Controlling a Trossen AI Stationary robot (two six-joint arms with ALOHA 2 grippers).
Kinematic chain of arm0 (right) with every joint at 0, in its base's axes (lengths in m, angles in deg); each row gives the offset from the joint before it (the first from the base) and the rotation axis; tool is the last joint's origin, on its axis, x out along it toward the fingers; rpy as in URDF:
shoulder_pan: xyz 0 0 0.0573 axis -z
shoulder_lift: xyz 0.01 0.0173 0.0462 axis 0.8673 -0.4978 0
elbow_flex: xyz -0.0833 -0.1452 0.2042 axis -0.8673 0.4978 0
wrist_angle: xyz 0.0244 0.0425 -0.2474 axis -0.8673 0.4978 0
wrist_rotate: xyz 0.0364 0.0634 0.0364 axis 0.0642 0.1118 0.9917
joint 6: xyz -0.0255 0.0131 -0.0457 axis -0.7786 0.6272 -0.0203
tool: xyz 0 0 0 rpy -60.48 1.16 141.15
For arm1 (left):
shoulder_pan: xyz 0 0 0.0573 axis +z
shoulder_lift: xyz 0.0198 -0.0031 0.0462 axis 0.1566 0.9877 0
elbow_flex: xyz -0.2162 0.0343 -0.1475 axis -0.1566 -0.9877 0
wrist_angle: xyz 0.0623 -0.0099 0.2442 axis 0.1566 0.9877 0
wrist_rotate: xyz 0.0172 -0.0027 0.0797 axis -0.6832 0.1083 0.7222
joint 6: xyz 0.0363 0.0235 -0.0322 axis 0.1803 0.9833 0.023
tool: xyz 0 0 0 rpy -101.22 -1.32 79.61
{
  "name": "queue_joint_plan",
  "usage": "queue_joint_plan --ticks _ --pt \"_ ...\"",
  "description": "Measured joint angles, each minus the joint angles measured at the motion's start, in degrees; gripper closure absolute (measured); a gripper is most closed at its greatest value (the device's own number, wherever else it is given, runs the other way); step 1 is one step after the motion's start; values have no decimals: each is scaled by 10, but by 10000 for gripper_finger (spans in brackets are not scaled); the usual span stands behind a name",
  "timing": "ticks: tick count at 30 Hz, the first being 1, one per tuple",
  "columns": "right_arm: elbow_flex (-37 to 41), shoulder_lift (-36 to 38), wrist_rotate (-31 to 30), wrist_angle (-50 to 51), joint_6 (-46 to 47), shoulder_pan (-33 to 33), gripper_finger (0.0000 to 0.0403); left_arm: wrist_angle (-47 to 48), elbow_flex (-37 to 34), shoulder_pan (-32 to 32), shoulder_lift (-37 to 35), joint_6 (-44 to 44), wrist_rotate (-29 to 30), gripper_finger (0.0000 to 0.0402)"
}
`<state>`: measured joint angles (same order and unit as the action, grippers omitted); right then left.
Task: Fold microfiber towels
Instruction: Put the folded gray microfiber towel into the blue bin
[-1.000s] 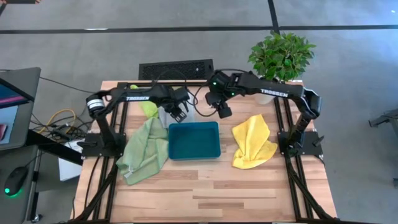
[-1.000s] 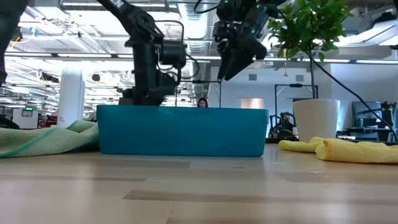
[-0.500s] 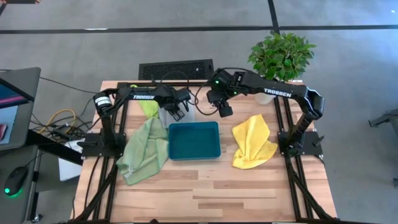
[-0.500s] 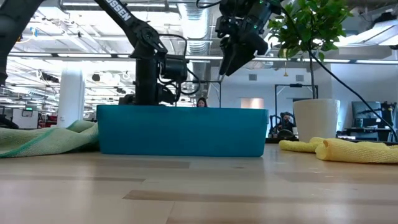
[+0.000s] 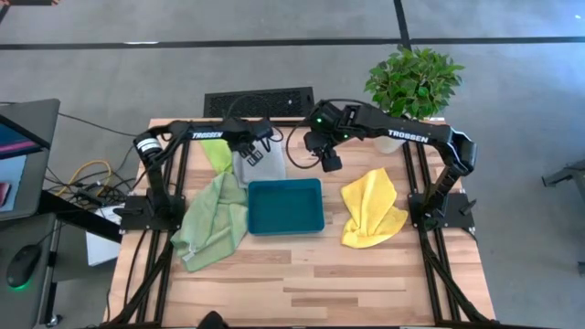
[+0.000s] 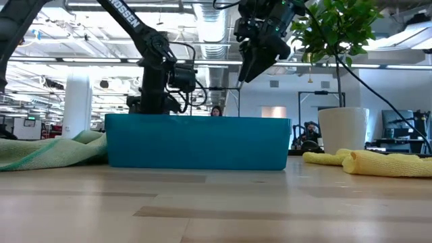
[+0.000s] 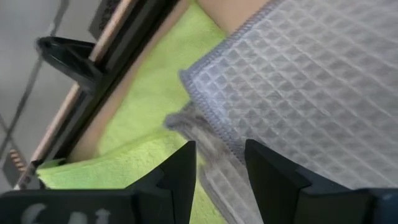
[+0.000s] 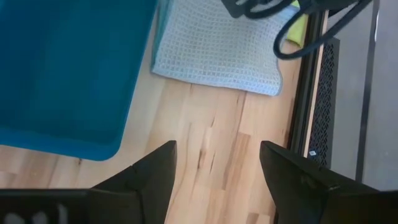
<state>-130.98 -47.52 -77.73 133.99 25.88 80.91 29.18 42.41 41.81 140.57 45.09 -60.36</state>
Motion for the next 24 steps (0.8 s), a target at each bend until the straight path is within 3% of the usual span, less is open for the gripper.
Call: queue_joint_plan --ticks 7,13,18,24 --pt "0 0 0 0 0 16 148 -1 8 -13 -45 9 -31 270" --pt "0 0 0 -2 0 31 148 2 13 9 -71 -5 -176 270" --pt "11 -1 0 -15 -1 39 148 32 13 14 -71 10 -153 270" --pt "35 -1 1 -24 -41 48 148 34 13 5 -72 21 -194 270"
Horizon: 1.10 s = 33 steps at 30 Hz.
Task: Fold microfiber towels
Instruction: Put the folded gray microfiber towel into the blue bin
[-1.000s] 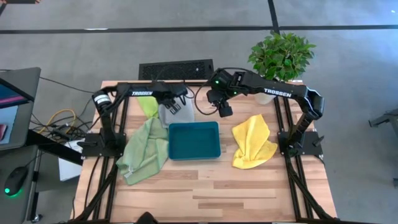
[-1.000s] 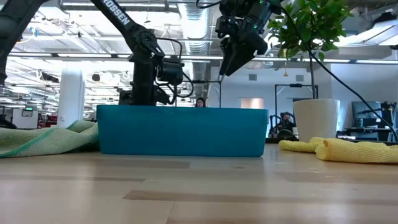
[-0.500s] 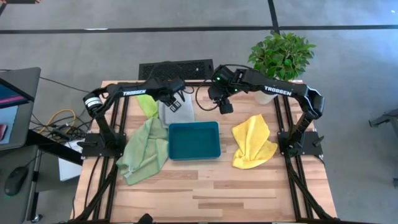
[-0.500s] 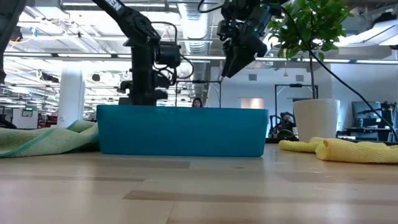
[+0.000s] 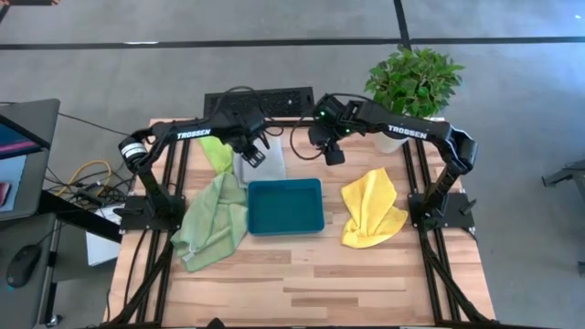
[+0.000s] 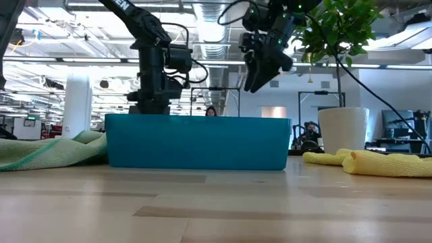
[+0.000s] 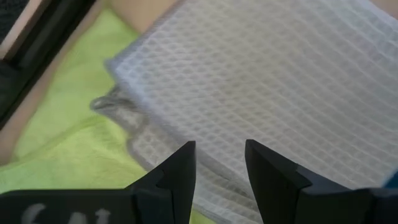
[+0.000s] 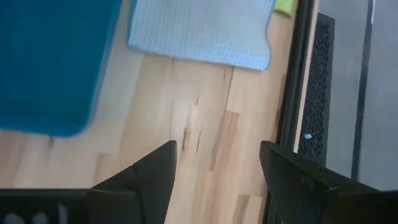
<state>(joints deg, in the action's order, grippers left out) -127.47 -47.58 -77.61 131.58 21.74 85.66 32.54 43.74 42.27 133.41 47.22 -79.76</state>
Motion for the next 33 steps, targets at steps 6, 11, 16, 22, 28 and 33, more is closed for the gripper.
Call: queue_joint_plan --ticks 6,11,16,22,28,33 --pt "58 -1 4 -110 -138 7 148 -2 0 -9 0 6 14 270" --pt "81 -7 4 -173 -171 8 148 -7 0 -9 0 -6 -4 270" --pt "81 -5 6 -178 -159 8 148 -1 -8 -27 0 23 -2 270" --pt "80 -5 6 -178 -159 23 148 59 -8 -75 -21 30 49 270" --pt "80 -5 7 -180 -159 35 148 143 -9 -127 -46 -5 21 270" --pt "80 -5 12 -180 -159 40 148 139 -28 -175 -46 25 1 270"
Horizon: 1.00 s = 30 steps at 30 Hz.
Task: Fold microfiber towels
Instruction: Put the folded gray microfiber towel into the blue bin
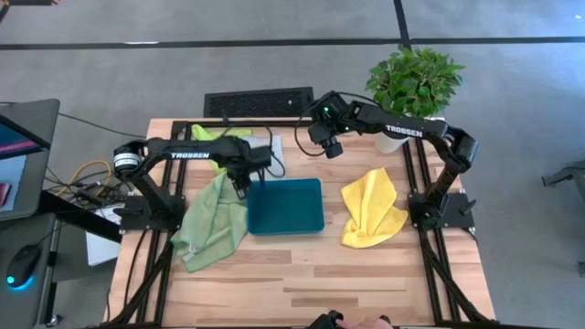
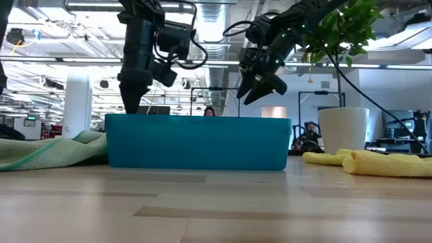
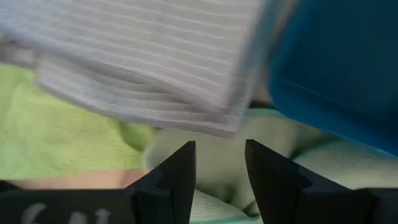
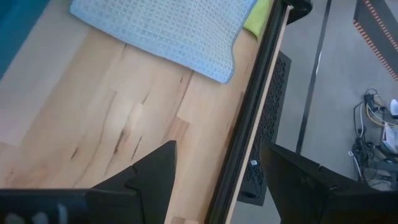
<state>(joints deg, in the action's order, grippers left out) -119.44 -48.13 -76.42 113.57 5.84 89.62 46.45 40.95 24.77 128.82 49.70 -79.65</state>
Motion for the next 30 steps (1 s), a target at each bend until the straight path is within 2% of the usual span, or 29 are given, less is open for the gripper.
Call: queue_joint_plan --ticks 6,10,15,19,23,30 --pt "0 0 2 0 0 -1 148 -5 -8 -27 0 -16 29 270" --pt "0 0 2 0 1 -4 148 -10 -8 -27 0 20 49 270" --pt "0 0 2 0 1 -13 148 -11 -8 -26 0 138 49 270" --pt "0 0 0 12 0 -24 148 -15 -8 -27 0 210 9 270" --pt "-1 0 1 19 0 -35 148 -27 -8 -27 0 208 -1 274" --pt "-1 0 0 20 0 -40 148 -27 -7 -27 0 212 19 264"
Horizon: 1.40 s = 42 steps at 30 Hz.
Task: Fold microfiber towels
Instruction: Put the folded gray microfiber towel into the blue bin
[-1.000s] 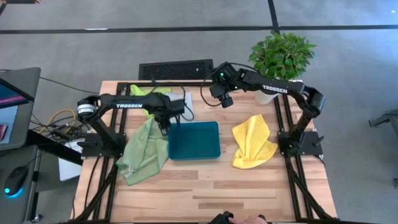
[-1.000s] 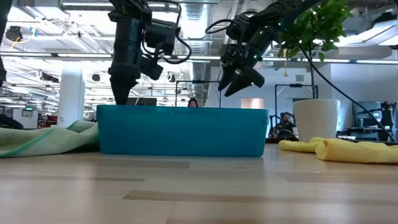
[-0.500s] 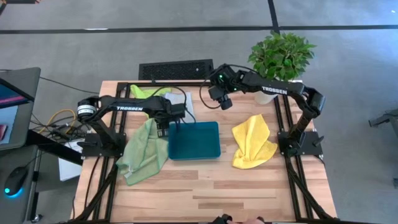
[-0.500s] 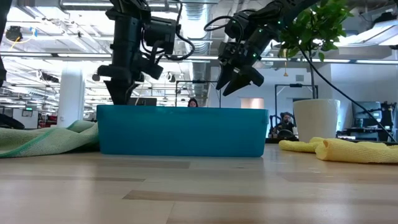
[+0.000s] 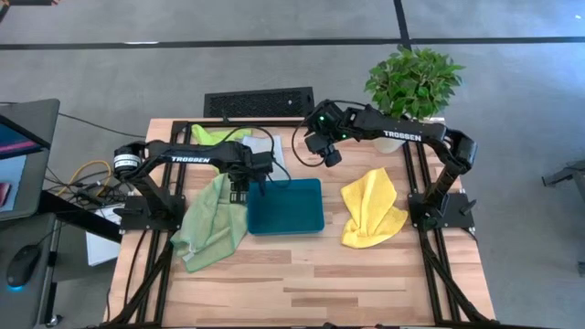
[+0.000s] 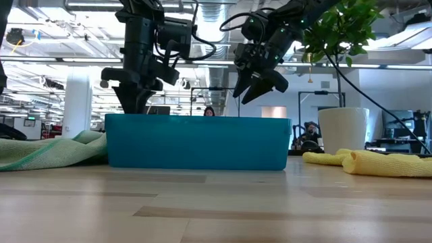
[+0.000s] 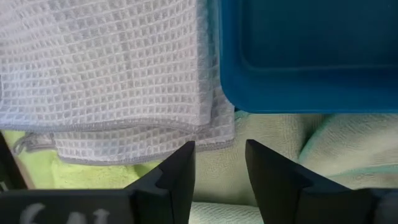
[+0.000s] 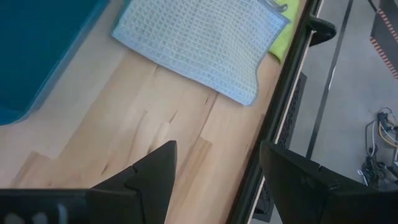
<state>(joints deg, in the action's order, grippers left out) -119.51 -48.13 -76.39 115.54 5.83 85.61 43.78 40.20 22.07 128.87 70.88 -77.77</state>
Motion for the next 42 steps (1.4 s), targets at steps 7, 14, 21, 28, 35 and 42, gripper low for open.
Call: queue_joint_plan --ticks 7,14,21,28,35,42 --pt "0 0 -1 1 5 1 148 0 0 0 0 47 -7 225" --pt "0 0 -1 5 5 1 148 -68 -34 0 1 60 -4 209" --pt "0 0 -1 5 5 1 148 -93 -65 0 1 71 4 209" --pt "0 0 -1 4 5 1 148 -121 -85 0 1 75 21 209" --pt "0 0 -1 4 6 1 148 -136 -86 0 20 62 3 209" --pt "0 0 -4 4 6 1 148 -159 -87 0 41 63 14 209"
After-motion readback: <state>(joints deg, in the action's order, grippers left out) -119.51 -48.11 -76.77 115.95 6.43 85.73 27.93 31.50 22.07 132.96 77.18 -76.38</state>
